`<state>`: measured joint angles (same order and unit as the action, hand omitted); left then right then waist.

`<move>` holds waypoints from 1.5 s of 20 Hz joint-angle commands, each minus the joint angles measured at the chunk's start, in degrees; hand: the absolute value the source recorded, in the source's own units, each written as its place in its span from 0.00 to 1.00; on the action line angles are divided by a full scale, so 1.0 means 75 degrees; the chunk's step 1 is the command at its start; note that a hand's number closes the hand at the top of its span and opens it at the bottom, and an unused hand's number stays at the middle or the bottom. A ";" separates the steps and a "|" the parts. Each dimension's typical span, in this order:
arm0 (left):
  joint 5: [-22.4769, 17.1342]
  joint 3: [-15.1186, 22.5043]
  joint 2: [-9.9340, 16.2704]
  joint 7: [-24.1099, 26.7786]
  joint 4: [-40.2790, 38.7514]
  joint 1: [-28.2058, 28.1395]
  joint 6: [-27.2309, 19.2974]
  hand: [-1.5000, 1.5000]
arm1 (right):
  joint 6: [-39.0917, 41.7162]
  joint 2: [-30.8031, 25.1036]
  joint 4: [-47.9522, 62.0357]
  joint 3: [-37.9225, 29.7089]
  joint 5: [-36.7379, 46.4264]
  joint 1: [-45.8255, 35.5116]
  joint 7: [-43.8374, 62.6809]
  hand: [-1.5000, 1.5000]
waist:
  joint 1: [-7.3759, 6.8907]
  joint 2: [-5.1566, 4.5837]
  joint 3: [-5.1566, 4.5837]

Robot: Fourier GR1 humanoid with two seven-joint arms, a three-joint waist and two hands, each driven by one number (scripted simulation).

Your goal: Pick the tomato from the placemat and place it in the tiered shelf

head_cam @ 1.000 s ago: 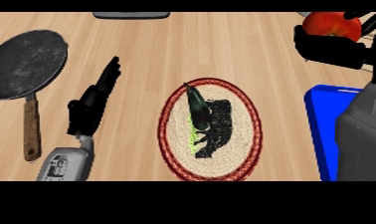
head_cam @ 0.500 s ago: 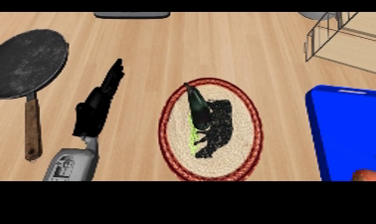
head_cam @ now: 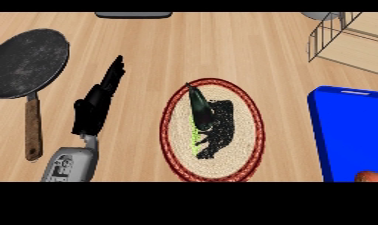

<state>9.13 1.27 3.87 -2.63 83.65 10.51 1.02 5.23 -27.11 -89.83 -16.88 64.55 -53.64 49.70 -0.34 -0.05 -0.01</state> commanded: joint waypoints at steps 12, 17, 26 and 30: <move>0.0005 0.0068 -0.0069 -0.0108 0.0225 -0.0152 0.0070 0.50 | -0.1754 -0.0914 0.2575 0.0123 0.0516 0.0034 -0.1558 1.00 | -0.0038 -0.0007 0.0000; -0.0013 0.0091 -0.0074 -0.0042 0.0240 -0.0142 0.0124 0.50 | -0.2906 -0.1368 0.4451 -0.0044 0.0367 -0.0625 -0.2990 1.00 | -0.0136 -0.0038 0.0003; 0.0118 0.0050 -0.0057 0.0362 -0.0162 -0.0134 0.0053 0.50 | -0.4834 -0.1276 0.5670 -0.1455 -0.1477 -0.0763 -0.4511 1.00 | -0.0136 -0.0072 0.0010; 0.0159 0.0159 -0.0151 -0.0395 0.0422 -0.0035 -0.0034 0.50 | -0.4945 -0.1329 0.5958 -0.1521 -0.1935 -0.0509 -0.5174 1.00 | -0.0058 -0.0016 0.0007</move>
<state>9.76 2.00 3.00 -2.26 84.24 9.92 1.41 -29.80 -36.13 -47.96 -26.33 54.27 -58.87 16.44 -1.09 -0.35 0.04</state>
